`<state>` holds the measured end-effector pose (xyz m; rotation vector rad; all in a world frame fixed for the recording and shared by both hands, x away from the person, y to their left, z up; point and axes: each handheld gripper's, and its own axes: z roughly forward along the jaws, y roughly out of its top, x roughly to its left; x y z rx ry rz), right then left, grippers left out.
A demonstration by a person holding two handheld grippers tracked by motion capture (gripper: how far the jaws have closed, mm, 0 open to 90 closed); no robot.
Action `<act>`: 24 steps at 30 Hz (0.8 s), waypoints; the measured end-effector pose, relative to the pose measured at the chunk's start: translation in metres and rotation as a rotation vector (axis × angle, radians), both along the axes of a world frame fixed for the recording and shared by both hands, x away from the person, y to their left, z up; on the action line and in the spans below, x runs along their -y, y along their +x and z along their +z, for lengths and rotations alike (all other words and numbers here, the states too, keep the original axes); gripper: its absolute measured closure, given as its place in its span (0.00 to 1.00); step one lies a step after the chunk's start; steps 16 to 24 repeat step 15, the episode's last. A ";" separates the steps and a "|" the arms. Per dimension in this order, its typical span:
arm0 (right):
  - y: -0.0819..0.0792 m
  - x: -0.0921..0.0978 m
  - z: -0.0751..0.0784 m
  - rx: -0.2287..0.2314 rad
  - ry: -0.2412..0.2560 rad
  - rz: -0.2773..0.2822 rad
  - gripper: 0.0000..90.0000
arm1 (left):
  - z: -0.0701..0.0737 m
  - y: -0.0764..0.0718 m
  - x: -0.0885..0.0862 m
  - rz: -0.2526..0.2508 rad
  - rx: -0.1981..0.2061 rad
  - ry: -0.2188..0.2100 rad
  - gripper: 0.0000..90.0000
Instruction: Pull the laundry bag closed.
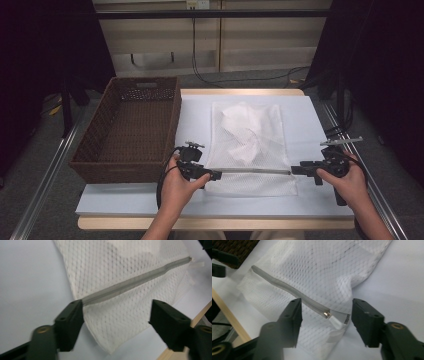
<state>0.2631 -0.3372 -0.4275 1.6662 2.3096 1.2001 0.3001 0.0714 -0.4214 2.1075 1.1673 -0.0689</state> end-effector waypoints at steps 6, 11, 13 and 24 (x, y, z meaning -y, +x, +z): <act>-0.001 0.003 0.002 0.076 -0.067 0.007 0.32 | 0.004 0.000 -0.004 -0.013 0.048 0.007 0.13; -0.002 0.007 0.004 0.104 -0.085 0.013 0.25 | 0.005 0.001 -0.004 -0.033 0.051 -0.006 0.09; -0.002 0.009 0.005 0.107 -0.083 0.007 0.25 | 0.005 0.001 -0.004 -0.044 0.055 -0.008 0.09; -0.002 0.011 0.004 0.108 -0.082 0.010 0.25 | 0.004 0.001 -0.003 -0.043 0.061 -0.001 0.09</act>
